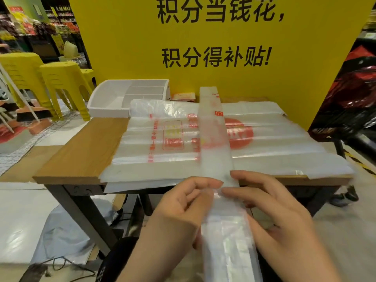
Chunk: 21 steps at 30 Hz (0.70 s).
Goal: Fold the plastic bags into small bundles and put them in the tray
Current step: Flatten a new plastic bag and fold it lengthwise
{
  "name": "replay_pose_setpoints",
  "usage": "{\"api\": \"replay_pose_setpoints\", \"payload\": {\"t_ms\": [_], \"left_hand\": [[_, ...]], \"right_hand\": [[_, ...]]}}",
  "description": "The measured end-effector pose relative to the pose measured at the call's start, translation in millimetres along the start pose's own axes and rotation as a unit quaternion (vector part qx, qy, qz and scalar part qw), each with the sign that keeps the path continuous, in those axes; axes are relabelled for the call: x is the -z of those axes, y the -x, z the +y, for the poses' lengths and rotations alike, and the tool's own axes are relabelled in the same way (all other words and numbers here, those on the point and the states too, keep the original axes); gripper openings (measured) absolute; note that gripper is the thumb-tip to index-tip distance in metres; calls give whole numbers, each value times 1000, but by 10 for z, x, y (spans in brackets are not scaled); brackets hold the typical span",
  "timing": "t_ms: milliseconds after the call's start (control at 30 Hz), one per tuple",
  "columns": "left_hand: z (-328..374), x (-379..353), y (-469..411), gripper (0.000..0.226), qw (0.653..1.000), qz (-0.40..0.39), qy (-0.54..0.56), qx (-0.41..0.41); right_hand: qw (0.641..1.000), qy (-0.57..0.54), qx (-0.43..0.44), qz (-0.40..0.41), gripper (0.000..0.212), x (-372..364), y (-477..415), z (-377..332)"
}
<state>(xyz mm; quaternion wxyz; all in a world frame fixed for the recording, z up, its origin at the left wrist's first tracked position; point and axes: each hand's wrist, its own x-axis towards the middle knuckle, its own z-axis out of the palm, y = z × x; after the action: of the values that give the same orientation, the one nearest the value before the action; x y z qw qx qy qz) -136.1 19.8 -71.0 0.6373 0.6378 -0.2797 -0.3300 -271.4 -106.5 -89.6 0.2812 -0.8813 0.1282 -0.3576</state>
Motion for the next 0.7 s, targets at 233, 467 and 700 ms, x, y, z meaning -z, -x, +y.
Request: {"api": "replay_pose_setpoints", "payload": {"t_ms": [233,467,700], "left_hand": [[9,171,53,47,997,-59,-46,3],[-63,13,44,23,999,37,-24,-20],[-38,-136,34,3,996,92,5,2]], "right_hand": [[983,-156,-95,23,4,-60,-109,-73],[956,-219,-186,64,26,-166,-195,-168],[952,-140,-249,109,25,-301,-163,-158]]}}
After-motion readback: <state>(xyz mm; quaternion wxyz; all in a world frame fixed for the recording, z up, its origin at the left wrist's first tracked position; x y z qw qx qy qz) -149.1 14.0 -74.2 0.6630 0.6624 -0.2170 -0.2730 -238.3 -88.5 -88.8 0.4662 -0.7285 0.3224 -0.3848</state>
